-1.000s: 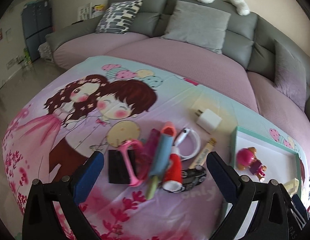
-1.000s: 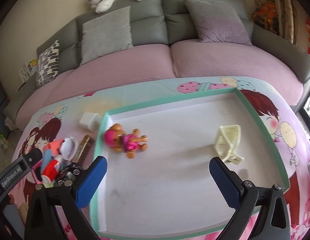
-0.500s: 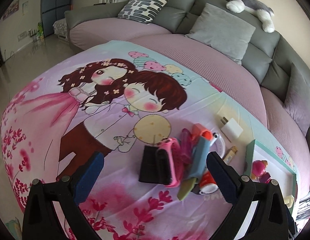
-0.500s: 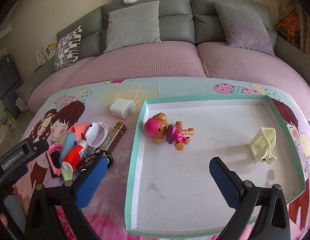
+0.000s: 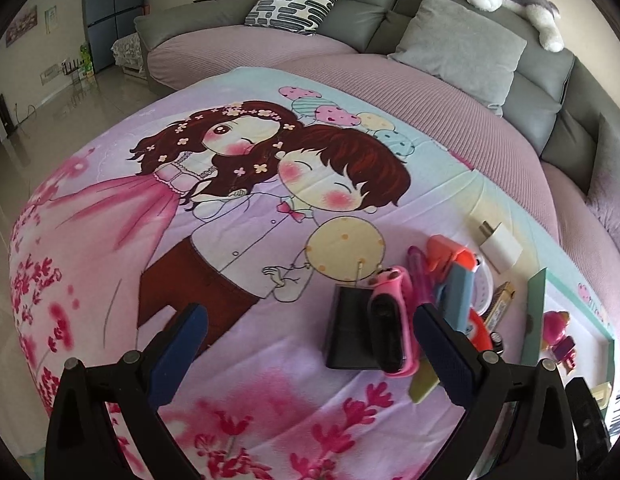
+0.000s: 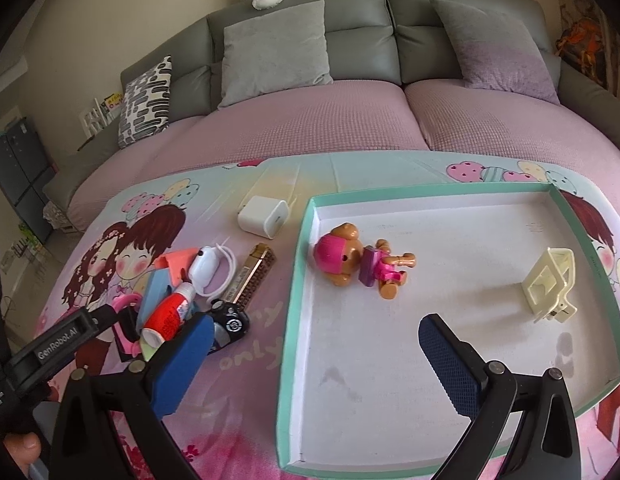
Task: Organize rigid objects
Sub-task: 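Move both tools back from the tray to the pile of items, then grasp the red-and-white bottle upright with the right tool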
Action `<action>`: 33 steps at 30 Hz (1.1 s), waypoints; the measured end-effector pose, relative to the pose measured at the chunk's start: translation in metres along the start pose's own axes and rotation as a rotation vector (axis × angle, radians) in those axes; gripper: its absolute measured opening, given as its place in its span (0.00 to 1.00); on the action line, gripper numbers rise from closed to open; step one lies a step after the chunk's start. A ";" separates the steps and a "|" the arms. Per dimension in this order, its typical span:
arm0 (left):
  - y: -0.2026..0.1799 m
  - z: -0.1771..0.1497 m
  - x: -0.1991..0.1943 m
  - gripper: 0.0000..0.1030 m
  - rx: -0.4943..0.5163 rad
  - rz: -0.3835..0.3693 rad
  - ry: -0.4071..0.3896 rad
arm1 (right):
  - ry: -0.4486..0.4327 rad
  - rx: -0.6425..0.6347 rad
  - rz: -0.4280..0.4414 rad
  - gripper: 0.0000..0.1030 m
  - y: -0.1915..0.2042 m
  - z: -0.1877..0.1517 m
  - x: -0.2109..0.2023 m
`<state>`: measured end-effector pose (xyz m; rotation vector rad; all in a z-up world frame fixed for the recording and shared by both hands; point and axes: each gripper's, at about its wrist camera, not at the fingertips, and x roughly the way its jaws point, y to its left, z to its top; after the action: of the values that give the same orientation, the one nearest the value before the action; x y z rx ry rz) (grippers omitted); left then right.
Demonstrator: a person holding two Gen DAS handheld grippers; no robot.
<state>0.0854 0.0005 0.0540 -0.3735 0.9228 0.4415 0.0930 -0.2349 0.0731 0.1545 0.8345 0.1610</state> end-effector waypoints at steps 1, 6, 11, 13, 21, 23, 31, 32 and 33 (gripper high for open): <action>0.000 0.000 0.001 0.99 0.014 0.004 0.004 | 0.003 -0.001 0.015 1.00 0.003 -0.001 0.001; -0.004 0.002 0.001 0.99 0.117 0.018 -0.006 | 0.017 -0.034 0.069 1.00 0.024 -0.005 0.009; 0.005 0.007 -0.003 0.99 0.128 0.013 -0.009 | 0.014 -0.050 0.107 1.00 0.045 -0.007 0.015; 0.011 0.009 -0.004 0.99 0.111 0.004 -0.012 | 0.018 -0.059 0.130 1.00 0.052 -0.008 0.018; 0.031 0.015 0.003 0.99 0.024 -0.037 0.013 | 0.042 -0.092 0.126 0.82 0.075 -0.013 0.036; 0.033 0.015 0.003 0.99 0.005 -0.046 0.014 | 0.046 -0.096 0.125 0.77 0.078 -0.014 0.039; 0.029 0.015 0.002 0.99 0.001 -0.151 0.023 | 0.046 -0.093 0.164 0.47 0.087 -0.016 0.042; 0.027 0.014 0.001 0.98 0.010 -0.159 0.023 | 0.044 -0.097 0.162 0.41 0.088 -0.017 0.041; 0.025 0.014 0.001 0.98 0.018 -0.160 0.021 | 0.046 -0.103 0.157 0.36 0.089 -0.017 0.042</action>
<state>0.0821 0.0283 0.0580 -0.4326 0.9094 0.2824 0.1005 -0.1383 0.0494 0.1197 0.8582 0.3560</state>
